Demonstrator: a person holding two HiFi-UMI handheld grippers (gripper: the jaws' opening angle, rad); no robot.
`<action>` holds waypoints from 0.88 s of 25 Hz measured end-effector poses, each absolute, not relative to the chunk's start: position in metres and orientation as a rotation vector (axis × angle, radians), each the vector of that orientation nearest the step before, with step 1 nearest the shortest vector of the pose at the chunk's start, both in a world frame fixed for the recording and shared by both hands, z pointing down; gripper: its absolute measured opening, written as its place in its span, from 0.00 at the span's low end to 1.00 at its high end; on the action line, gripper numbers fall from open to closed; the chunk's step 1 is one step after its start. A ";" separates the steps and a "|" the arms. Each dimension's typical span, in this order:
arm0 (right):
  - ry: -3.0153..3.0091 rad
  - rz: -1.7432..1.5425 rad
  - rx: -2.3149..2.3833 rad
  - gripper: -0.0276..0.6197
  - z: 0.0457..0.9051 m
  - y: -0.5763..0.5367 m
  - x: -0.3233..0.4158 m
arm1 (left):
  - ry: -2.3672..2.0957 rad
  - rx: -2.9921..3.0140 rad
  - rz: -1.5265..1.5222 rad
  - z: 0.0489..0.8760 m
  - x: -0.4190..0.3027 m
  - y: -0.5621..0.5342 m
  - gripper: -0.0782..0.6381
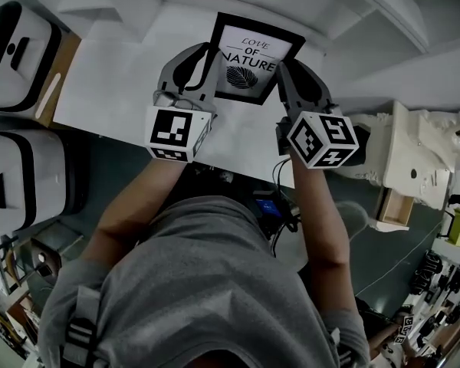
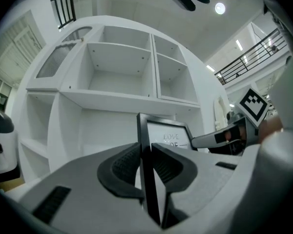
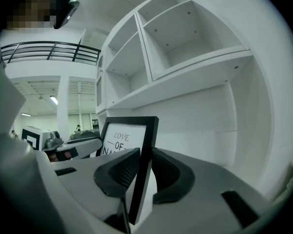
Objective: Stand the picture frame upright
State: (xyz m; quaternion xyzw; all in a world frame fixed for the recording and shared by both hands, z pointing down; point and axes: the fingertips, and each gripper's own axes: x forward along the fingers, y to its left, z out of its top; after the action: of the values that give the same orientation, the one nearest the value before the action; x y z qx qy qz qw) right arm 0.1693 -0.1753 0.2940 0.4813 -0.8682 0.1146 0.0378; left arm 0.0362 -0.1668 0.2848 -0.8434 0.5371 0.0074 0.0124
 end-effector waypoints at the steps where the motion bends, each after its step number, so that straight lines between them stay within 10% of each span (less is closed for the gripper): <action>1: -2.677 0.338 1.474 0.18 0.288 -0.175 0.169 | 1.675 -2.619 0.039 0.279 0.036 -0.166 0.21; 22: -2.897 0.028 1.369 0.18 0.178 -0.165 0.159 | 1.725 -2.393 0.236 0.179 0.024 -0.147 0.21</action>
State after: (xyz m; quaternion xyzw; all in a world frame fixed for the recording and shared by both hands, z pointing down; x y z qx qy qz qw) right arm 0.1589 -0.1646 0.1778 0.4271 -0.9036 0.0087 -0.0314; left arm 0.0243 -0.1470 0.1795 -0.8053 0.5805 0.0793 0.0909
